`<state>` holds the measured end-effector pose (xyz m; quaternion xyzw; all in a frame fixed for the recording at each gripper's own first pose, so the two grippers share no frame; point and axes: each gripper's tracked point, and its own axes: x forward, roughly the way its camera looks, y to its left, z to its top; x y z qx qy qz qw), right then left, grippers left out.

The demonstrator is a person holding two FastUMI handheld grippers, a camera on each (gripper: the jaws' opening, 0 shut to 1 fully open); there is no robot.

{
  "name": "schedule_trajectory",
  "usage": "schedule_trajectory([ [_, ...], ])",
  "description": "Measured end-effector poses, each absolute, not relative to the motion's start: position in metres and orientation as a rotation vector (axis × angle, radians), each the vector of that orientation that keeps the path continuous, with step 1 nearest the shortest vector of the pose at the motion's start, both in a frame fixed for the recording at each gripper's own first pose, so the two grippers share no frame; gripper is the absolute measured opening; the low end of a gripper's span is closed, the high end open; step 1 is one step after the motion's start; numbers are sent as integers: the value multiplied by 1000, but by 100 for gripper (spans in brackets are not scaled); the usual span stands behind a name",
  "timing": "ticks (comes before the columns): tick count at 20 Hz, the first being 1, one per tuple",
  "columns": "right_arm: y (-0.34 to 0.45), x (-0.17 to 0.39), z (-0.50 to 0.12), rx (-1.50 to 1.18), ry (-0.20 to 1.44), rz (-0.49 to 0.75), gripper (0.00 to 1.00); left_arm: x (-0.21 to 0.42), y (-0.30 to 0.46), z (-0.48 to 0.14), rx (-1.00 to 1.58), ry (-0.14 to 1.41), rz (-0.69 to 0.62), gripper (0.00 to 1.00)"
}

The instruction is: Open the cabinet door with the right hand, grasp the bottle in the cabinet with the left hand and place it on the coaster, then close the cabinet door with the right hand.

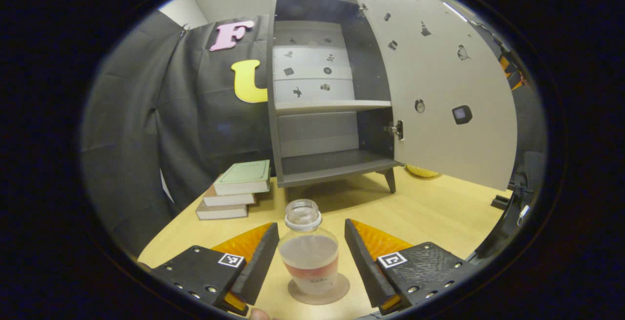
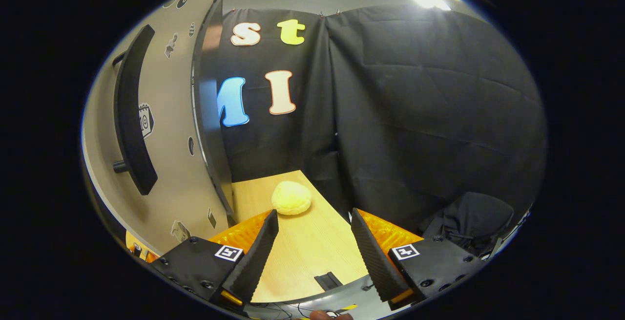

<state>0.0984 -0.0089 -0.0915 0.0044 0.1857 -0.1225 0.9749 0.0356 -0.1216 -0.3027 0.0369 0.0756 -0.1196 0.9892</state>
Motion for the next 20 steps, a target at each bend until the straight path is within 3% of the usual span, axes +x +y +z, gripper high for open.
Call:
schedule_trajectory([
  [5,-1,97,-86,47,338,-236,95,23,-122,-250,55,123,-249,84],
  [20,-17,135,-46,103,213,-20,95,-56,-121,-93,-84,128,56,81],
])
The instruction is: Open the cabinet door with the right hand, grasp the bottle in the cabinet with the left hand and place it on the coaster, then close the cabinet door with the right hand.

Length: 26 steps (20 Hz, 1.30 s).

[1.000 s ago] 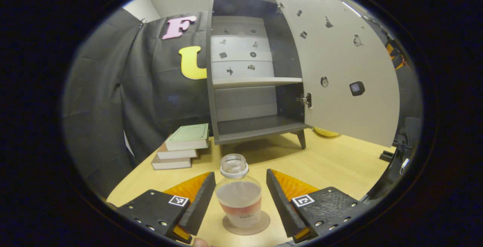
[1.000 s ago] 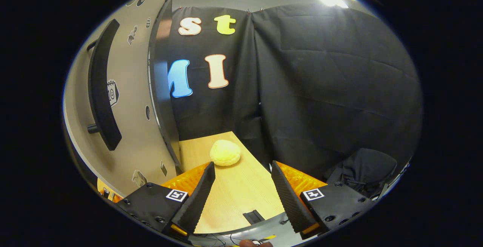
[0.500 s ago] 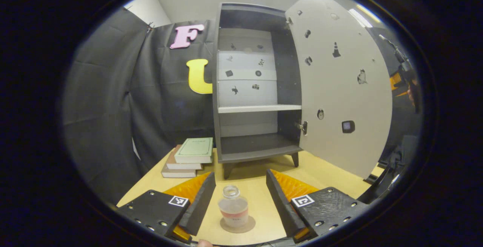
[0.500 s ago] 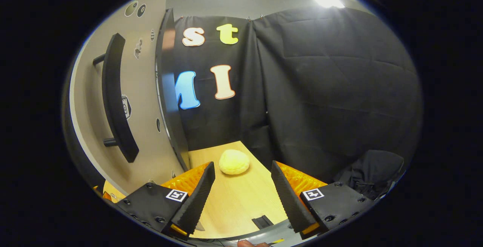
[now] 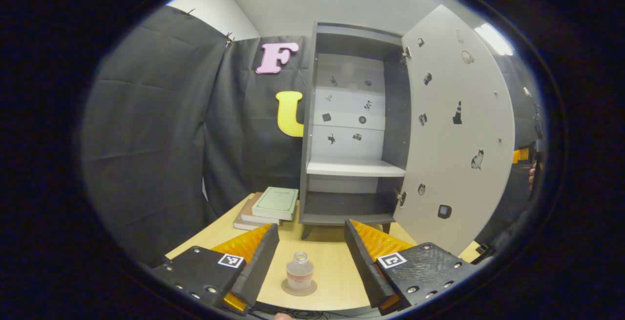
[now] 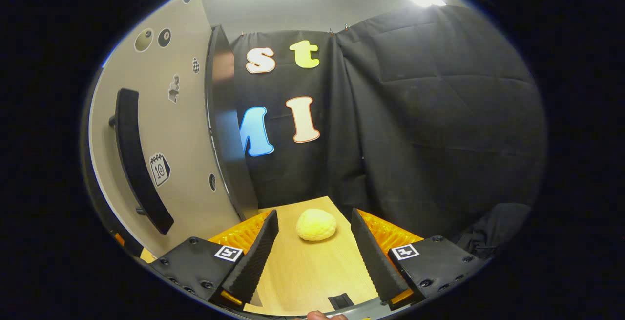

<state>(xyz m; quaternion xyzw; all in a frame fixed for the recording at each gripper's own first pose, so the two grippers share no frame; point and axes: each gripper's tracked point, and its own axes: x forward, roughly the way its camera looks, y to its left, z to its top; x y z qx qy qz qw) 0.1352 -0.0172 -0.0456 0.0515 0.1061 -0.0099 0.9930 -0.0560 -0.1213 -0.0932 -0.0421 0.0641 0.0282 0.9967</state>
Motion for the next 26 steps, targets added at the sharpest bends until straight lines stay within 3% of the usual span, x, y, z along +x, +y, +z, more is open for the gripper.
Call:
schedule_trajectory([
  [7,0,162,-33,149,197,205,95,-68,-157,-65,-140,155,74,82],
  [12,12,156,-3,29,133,251,95,-73,-145,-57,-169,159,116,81],
  [13,21,153,-2,32,135,265,95,-69,-141,-54,-159,154,118,85],
  [15,45,140,-8,73,166,303,95,-59,-133,-46,-146,128,113,82],
  [18,60,130,-7,71,175,292,95,-43,-117,-48,-133,123,88,82],
  [19,60,129,-9,56,182,266,88,-38,-111,-48,-134,120,75,82],
  [20,60,124,-7,52,184,249,93,-35,-104,-48,-134,119,64,82],
  [26,68,115,-2,16,180,145,94,-22,-55,-54,-93,124,45,82],
])
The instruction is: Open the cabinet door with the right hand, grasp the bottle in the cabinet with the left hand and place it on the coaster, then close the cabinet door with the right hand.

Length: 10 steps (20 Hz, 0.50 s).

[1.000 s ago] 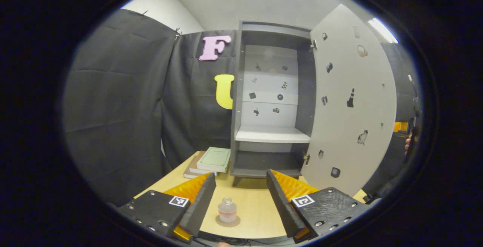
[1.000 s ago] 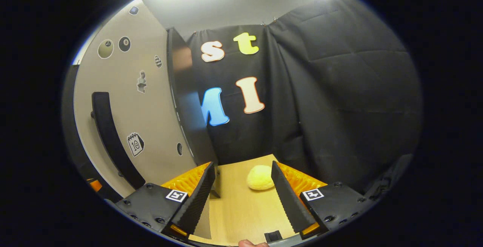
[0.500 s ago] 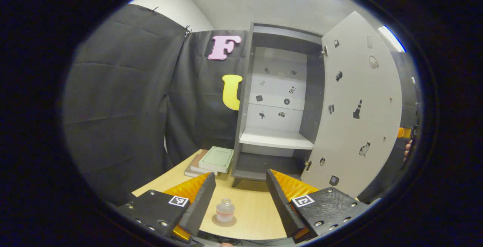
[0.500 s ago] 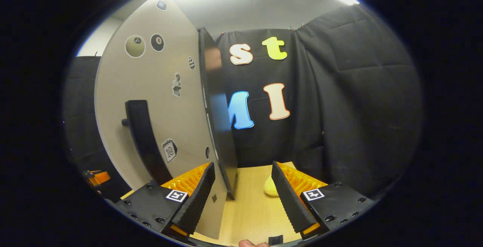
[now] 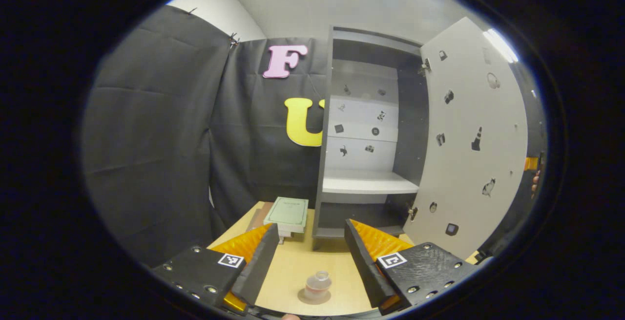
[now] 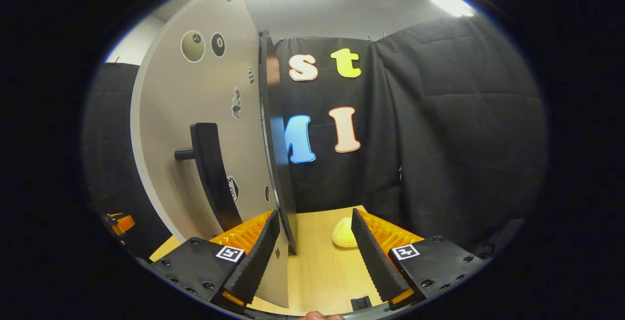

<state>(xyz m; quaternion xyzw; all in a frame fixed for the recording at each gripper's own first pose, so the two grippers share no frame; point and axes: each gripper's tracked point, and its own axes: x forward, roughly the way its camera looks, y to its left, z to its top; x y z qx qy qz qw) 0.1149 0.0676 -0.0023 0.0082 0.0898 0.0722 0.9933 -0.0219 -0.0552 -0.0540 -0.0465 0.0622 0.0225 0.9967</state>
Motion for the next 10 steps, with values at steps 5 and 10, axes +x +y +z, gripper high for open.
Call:
schedule_trajectory([
  [5,108,102,-6,13,182,155,94,-15,-33,-56,-99,118,13,82],
  [10,171,98,-10,31,177,239,94,-11,-11,-58,-72,100,-12,82],
])
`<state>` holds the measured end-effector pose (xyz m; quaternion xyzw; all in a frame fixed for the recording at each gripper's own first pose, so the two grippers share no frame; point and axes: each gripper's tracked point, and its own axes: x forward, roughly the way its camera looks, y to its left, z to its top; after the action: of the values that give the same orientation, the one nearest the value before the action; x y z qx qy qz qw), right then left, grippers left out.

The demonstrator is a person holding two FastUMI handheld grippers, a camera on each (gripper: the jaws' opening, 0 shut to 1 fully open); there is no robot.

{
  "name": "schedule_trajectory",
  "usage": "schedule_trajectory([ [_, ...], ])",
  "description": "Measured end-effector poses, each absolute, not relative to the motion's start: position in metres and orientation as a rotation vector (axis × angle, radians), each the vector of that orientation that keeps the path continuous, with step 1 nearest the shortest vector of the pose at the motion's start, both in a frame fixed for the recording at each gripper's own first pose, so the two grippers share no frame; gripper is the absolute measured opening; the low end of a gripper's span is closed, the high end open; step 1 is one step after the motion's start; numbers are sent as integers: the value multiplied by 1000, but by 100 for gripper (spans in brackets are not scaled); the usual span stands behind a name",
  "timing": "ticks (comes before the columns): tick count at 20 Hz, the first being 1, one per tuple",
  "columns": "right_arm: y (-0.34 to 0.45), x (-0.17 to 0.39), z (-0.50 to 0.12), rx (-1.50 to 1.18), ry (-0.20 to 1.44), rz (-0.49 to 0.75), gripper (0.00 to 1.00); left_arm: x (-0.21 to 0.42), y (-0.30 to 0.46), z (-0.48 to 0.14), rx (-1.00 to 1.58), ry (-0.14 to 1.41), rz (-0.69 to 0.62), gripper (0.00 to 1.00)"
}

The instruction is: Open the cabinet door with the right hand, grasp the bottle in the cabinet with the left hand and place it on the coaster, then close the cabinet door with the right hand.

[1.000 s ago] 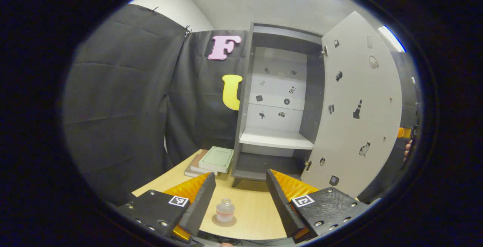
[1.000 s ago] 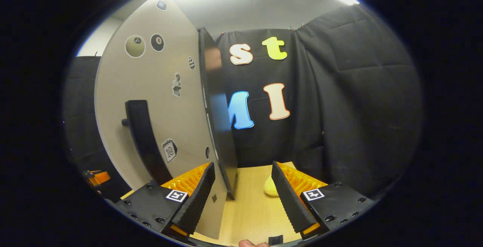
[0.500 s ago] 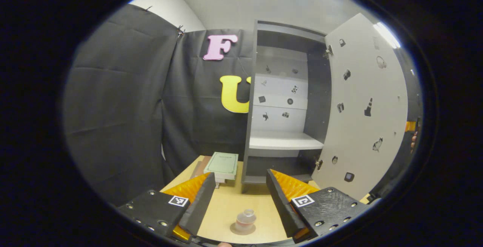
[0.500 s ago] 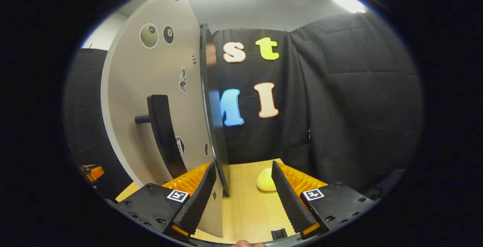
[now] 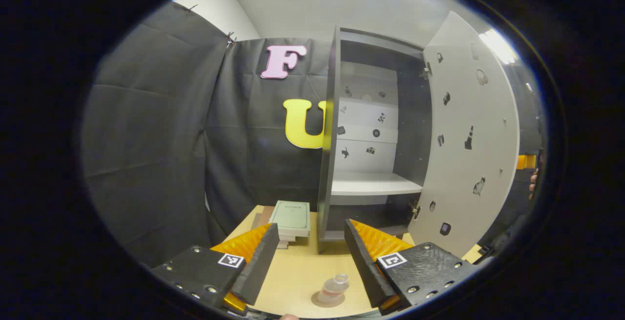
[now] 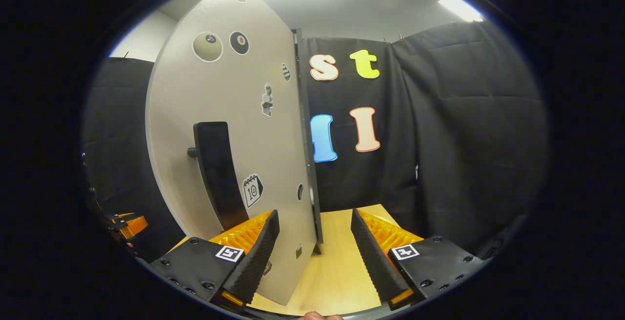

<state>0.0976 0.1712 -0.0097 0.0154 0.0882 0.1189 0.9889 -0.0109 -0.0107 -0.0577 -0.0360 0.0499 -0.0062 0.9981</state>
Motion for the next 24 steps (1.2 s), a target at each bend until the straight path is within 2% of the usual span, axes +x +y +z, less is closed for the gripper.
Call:
schedule_trajectory([
  [10,272,108,-18,30,181,351,94,-16,36,-76,-59,115,-30,82],
  [14,326,99,-14,51,165,493,94,-11,53,-72,-52,104,-24,82],
  [17,348,85,-22,-9,159,539,94,-7,61,-70,-72,97,-28,83],
  [21,347,81,-38,-18,172,533,94,1,60,-69,-58,93,-36,82],
  [22,344,80,-40,-12,175,517,87,4,57,-69,-61,94,-43,82],
  [23,341,78,-41,-8,180,503,94,6,52,-68,-68,92,-58,82],
  [24,337,78,-42,-4,190,486,94,10,46,-66,-75,89,-71,82],
])
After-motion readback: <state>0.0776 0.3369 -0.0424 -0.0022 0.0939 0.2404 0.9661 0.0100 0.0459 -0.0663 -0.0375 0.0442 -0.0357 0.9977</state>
